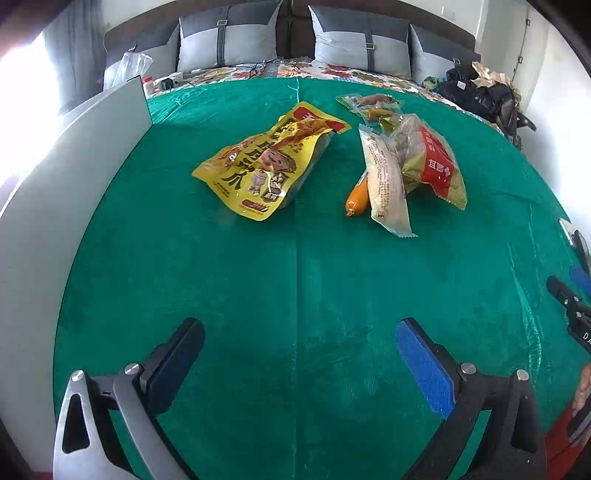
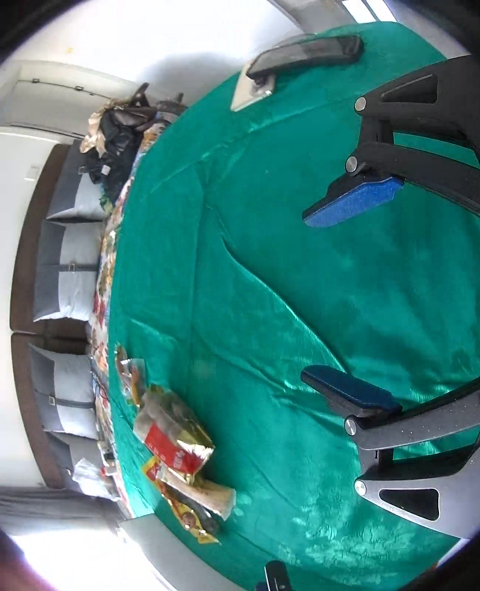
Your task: Organize snacks
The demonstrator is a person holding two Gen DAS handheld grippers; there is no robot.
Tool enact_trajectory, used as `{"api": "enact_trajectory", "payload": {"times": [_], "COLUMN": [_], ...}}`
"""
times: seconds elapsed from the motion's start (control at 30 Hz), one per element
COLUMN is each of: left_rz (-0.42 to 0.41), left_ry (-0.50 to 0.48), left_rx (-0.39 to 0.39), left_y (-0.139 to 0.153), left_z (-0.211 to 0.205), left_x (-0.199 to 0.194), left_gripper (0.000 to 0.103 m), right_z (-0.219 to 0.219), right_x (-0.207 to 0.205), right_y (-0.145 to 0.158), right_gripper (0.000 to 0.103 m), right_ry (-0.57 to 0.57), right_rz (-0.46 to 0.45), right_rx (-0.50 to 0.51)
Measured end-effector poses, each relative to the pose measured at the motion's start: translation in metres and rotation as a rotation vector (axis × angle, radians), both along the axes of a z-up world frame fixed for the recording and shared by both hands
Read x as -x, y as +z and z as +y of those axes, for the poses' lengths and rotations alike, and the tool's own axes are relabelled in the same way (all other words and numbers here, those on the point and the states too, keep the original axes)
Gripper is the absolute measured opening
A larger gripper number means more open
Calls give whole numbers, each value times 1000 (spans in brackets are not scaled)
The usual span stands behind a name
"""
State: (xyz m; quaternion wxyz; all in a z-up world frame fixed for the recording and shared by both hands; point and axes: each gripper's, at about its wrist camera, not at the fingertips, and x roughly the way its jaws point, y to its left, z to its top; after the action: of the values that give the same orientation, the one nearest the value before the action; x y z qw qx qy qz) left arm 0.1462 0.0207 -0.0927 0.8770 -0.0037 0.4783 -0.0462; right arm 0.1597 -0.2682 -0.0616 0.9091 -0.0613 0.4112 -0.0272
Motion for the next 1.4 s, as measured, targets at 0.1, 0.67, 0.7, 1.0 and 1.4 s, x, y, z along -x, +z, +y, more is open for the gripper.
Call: {"api": "enact_trajectory", "payload": {"times": [0.1,0.67,0.7,1.0,1.4], "left_rz": [4,-66,-66,-65,-65], "left_ry": [-5,-4,-4,-3,-3], "left_rx": [-22,-24,-24,-24,-25], "left_y": [-8,-18,-18,-18,-17], "left_z": [-5,-4,-4,-4,-4], "left_x": [-4,4,4,4,4], "left_gripper": [102,103,103,103,103], "right_z": [-10,-22,-24,-29,-29], "right_x": [-1,-6,-7,-8,-9], "right_y": [-3,-19,-19,-20,-20], "right_gripper": [80,83,84,88,88], "right_ry": [-18,-54,-57,-74,-74], "right_rz": [18,37,40,57,57], "right_rx": [-33,-64,-75,-124,-124]}}
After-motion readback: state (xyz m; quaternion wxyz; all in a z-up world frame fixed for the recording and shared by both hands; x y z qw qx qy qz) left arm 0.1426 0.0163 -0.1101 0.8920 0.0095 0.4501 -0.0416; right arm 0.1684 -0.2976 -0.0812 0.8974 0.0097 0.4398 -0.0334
